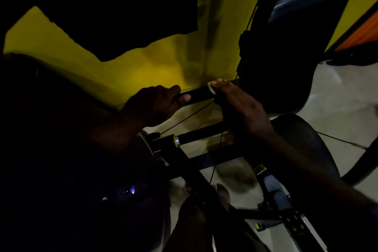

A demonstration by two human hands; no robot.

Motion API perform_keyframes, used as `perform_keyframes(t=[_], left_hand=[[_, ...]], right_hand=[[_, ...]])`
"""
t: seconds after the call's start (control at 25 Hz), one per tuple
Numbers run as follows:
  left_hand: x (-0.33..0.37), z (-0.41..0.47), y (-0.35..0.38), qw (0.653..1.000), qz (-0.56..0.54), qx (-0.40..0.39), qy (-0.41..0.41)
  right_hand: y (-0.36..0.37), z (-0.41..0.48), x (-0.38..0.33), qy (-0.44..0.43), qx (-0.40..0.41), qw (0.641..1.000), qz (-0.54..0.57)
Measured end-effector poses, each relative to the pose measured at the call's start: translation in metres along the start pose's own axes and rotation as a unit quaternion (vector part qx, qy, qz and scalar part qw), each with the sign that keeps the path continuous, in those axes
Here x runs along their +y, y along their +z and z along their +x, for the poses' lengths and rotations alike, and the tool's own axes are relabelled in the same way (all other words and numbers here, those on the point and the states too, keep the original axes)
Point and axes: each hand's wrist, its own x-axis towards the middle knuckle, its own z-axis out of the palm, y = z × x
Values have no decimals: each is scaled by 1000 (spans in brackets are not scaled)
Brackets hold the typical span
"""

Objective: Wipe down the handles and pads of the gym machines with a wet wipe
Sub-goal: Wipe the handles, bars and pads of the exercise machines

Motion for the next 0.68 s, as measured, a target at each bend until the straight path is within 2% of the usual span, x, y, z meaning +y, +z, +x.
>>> perform_keyframes(t=[0.08, 0.16, 0.28, 0.36, 0.48, 0.56, 0.68], left_hand=[[-1, -1, 7, 998, 36, 42, 12], [-5, -2, 10, 998, 42, 48, 21], [-4, 0, 7, 998, 37, 45, 23], [-6, 1, 8, 999, 29, 41, 16], [-7, 1, 9, 999, 16, 39, 11], [-6, 2, 8, 999, 12, 39, 12], [-6, 0, 10, 998, 17, 63, 17]], right_hand=[[1, -18, 6, 159, 80, 982, 62], [22, -34, -1, 268, 169, 944, 92], [49, -41, -19, 341, 262, 889, 157], [49, -23, -26, 339, 289, 882, 156], [38, 13, -28, 249, 249, 930, 103], [39, 17, -23, 200, 231, 943, 132], [54, -24, -19, 258, 276, 901, 215]])
